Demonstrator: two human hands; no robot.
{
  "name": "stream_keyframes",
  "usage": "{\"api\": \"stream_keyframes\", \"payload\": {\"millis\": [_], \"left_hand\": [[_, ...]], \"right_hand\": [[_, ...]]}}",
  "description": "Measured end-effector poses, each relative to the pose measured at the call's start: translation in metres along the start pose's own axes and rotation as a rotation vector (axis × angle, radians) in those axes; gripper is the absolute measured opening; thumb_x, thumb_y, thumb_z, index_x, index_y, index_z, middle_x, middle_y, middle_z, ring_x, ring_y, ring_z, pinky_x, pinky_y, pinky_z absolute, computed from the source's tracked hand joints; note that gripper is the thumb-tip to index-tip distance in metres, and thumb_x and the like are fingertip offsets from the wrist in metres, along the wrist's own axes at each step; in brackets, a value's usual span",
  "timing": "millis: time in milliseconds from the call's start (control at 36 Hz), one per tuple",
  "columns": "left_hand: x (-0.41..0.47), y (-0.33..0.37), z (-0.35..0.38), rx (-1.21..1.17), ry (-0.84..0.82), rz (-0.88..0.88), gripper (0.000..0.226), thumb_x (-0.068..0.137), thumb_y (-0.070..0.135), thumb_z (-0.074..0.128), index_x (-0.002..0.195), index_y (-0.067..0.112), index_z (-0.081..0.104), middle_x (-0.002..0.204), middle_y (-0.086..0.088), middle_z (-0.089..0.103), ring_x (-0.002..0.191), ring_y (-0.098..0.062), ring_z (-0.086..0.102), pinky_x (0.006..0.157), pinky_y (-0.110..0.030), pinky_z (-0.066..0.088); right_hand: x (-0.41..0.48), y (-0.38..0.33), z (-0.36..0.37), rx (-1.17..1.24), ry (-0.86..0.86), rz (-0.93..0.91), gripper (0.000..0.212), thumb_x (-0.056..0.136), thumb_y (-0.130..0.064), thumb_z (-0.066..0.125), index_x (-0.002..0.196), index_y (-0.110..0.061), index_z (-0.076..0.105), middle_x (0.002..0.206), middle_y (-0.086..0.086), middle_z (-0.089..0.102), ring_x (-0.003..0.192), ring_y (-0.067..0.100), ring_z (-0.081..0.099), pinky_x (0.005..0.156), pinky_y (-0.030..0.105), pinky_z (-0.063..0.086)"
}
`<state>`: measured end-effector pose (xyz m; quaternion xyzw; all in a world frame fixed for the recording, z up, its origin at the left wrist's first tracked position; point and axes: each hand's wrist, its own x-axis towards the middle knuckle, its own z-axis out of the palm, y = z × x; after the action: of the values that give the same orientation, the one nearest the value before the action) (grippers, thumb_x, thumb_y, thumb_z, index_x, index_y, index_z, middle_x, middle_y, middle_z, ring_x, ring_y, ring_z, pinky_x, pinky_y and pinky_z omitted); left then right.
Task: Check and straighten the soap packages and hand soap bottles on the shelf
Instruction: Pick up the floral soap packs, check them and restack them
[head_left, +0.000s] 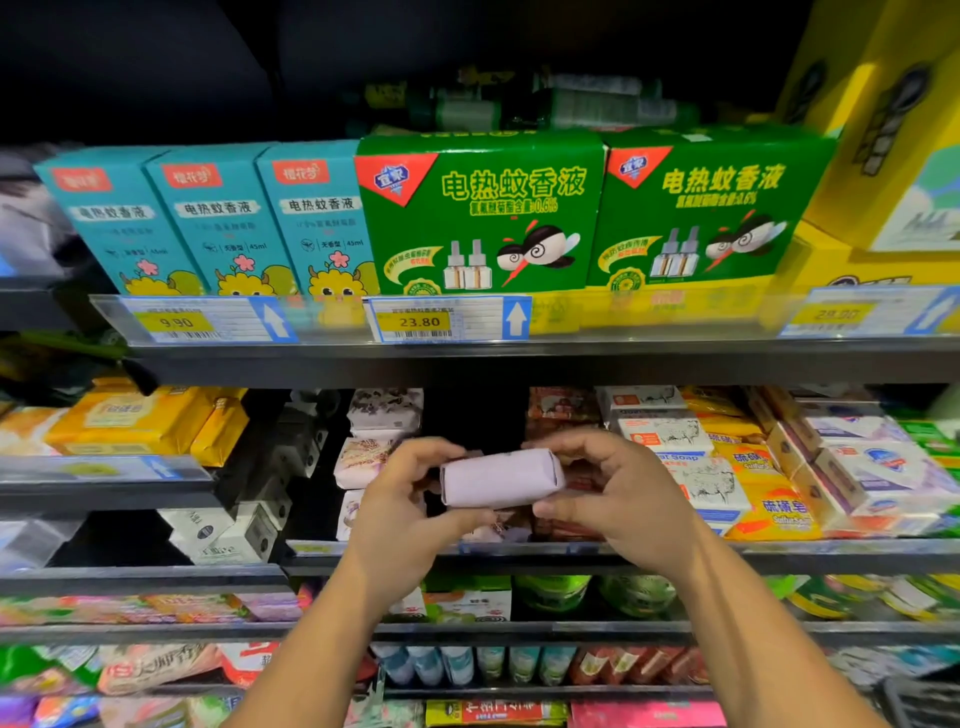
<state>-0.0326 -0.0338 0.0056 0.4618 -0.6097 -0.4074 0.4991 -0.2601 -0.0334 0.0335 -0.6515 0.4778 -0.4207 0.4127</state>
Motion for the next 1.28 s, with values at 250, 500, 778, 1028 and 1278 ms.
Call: {"api": "stream_keyframes", "payload": {"millis": [250, 500, 778, 1028, 1278], "left_hand": [[0.008, 0.016, 0.010, -0.374, -0.041, -0.344, 0.028, 0.075, 0.032, 0.078, 0.094, 0.017, 0.064, 0.081, -0.011, 0.065, 0.062, -0.022, 0.058, 0.049, -0.028, 0.044], [0.010, 0.015, 0.009, -0.385, -0.119, -0.548, 0.043, 0.085, 0.031, 0.070, 0.118, 0.006, 0.059, 0.080, -0.006, 0.069, 0.060, -0.017, 0.063, 0.046, -0.024, 0.046], [0.012, 0.000, -0.015, -0.126, -0.254, -0.099, 0.052, 0.065, 0.005, 0.088, 0.106, 0.029, 0.069, 0.107, 0.003, 0.066, 0.103, -0.017, 0.062, 0.084, -0.029, 0.053], [0.024, 0.001, -0.036, 0.055, -0.446, -0.163, 0.050, 0.064, 0.050, 0.082, 0.095, 0.022, 0.055, 0.084, -0.001, 0.059, 0.073, -0.014, 0.050, 0.065, -0.031, 0.038], [0.038, -0.017, -0.060, 0.244, -0.305, -0.207, 0.043, 0.077, 0.005, 0.082, 0.109, 0.006, 0.053, 0.092, 0.001, 0.062, 0.068, 0.005, 0.057, 0.061, -0.013, 0.046]], "right_hand": [[0.004, -0.006, 0.012, 0.315, -0.009, 0.262, 0.030, 0.089, -0.020, 0.074, 0.118, -0.016, 0.066, 0.104, 0.007, 0.076, 0.097, 0.022, 0.072, 0.082, 0.033, 0.056], [0.002, -0.009, 0.016, 0.133, -0.008, 0.376, 0.016, 0.092, -0.033, 0.070, 0.101, -0.020, 0.073, 0.085, 0.000, 0.077, 0.074, 0.010, 0.071, 0.059, 0.020, 0.049], [-0.002, 0.004, 0.006, -0.194, -0.028, -0.109, 0.048, 0.083, -0.002, 0.076, 0.107, -0.041, 0.062, 0.110, -0.027, 0.063, 0.107, -0.002, 0.058, 0.088, 0.011, 0.044], [0.004, 0.012, 0.030, -0.544, -0.069, -0.347, 0.055, 0.084, -0.005, 0.066, 0.122, -0.042, 0.052, 0.123, -0.012, 0.062, 0.110, -0.010, 0.040, 0.094, 0.000, 0.025], [0.028, 0.000, 0.039, -0.734, -0.255, 0.003, 0.055, 0.095, -0.041, 0.064, 0.143, -0.048, 0.038, 0.143, -0.007, 0.052, 0.126, 0.017, 0.051, 0.091, 0.028, 0.043]]}}
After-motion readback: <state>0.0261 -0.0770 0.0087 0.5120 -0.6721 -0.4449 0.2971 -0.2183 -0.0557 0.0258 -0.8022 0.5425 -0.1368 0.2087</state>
